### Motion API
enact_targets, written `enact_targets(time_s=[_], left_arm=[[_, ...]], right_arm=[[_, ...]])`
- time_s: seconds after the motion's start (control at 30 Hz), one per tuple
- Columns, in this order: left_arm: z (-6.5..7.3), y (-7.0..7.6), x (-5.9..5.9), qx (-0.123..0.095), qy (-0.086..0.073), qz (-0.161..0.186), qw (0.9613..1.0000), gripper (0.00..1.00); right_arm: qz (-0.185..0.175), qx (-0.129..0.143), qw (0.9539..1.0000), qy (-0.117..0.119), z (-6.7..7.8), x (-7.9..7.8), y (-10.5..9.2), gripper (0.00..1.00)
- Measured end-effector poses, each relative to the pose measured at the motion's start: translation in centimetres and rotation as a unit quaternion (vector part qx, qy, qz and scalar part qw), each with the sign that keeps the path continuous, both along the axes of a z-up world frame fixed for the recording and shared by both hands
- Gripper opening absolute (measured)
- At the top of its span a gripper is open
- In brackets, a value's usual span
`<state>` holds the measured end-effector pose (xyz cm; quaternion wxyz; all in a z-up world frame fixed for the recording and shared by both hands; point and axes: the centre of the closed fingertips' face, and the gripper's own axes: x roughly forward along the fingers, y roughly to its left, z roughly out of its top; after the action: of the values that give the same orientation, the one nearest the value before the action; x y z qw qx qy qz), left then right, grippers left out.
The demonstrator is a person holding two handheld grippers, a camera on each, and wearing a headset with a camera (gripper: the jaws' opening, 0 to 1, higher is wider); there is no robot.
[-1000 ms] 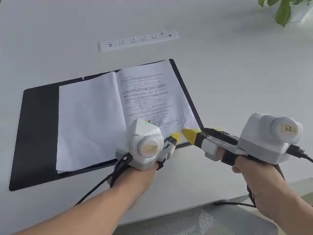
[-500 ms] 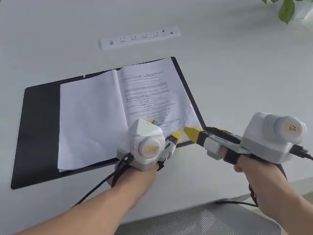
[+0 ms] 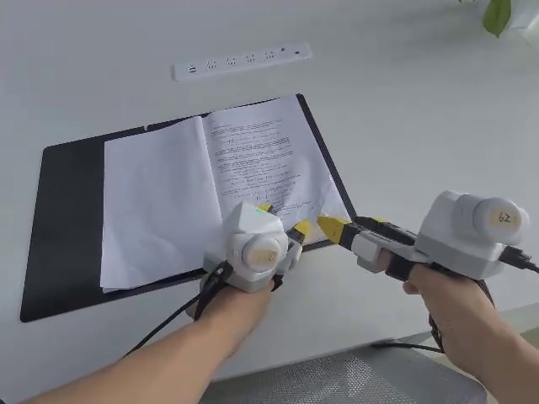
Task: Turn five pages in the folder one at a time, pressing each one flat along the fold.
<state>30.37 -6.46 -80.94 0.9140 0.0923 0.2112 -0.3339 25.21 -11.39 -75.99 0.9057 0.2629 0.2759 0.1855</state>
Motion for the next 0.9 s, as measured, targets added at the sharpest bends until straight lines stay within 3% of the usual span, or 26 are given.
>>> enact_targets(time_s=[0.27, 0.37, 0.4, 0.73, 0.9], left_arm=[[0.0, 0.5, 0.4, 0.01, -0.006, 0.005, 0.9999, 0.2], [0.0, 1.4, 1.2, 0.035, -0.016, 0.008, 0.9992, 0.08], [0.1, 1.2, 1.1, 0.04, -0.019, -0.002, 0.999, 0.07], [0.0, 1.2, 1.2, 0.024, -0.004, 0.02, 0.9995, 0.04], [0.0, 1.2, 1.2, 0.027, -0.005, 0.02, 0.9994, 0.04]], right_arm=[[0.0, -0.001, 1.0, -0.001, 0.1, 0.2, 0.2, 0.43], [0.0, -0.003, 1.0, 0.001, 0.0, 0.2, 0.1, 0.43], [0.001, -0.003, 1.0, 0.0, 0.0, 0.2, 0.2, 0.43], [0.005, -0.008, 1.0, -0.002, 0.1, 0.8, 0.3, 0.42], [0.006, -0.009, 0.9999, 0.001, -0.1, 1.0, 0.3, 0.4]])
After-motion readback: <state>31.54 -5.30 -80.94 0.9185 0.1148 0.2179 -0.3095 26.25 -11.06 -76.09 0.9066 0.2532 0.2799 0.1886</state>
